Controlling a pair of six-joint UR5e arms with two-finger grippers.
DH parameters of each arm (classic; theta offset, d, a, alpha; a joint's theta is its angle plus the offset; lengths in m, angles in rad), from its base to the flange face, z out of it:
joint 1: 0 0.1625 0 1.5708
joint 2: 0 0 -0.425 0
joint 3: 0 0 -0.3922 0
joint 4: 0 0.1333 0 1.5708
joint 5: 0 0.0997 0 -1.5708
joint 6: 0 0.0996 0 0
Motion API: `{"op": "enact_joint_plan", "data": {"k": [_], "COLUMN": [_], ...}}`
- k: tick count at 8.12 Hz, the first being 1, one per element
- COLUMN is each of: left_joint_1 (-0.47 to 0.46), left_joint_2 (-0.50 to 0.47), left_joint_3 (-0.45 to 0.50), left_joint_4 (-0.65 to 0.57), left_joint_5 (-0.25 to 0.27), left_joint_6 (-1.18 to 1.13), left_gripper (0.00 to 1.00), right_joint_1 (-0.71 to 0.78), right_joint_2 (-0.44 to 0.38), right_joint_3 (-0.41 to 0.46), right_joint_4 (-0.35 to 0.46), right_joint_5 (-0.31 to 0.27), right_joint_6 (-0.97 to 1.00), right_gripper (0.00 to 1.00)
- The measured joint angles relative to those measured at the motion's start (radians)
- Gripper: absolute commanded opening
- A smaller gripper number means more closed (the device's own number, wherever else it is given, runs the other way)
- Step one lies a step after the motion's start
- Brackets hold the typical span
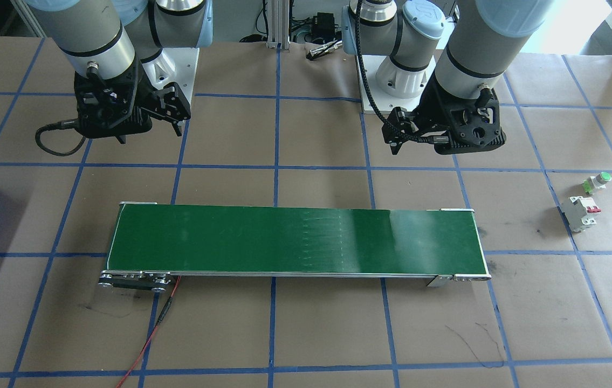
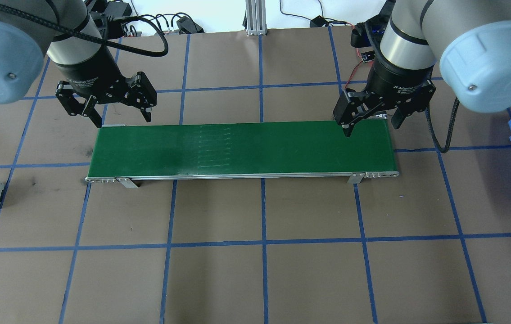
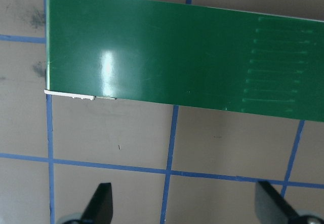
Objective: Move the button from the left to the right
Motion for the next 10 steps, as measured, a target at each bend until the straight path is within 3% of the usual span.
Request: {"op": "enact_joint_plan", "data": {"k": [6, 8, 10], "left_joint_1": [0.011, 0.039, 0.115], "left_joint_2": [0.012, 0.003, 0.013], "left_joint_3": [-0.011, -0.010, -0.013], "left_joint_4": [0.004, 0.067, 0.018], "left_joint_5": [-0.018, 0.031, 0.090], "left_joint_6": [0.010, 0.033, 0.040], "left_gripper": [1.00, 1.00, 1.00], "right_joint_1": [0.000, 0.000, 0.000], "right_joint_2": [0.000, 0.000, 0.000], "right_joint_3": [0.002, 0.002, 0.003], "right_joint_4": [0.002, 0.001, 0.002], "right_joint_5": [0.000, 0.000, 0.000], "right_joint_6": [-0.001, -0.001, -0.002], "right_gripper": [1.00, 1.00, 1.00]}}
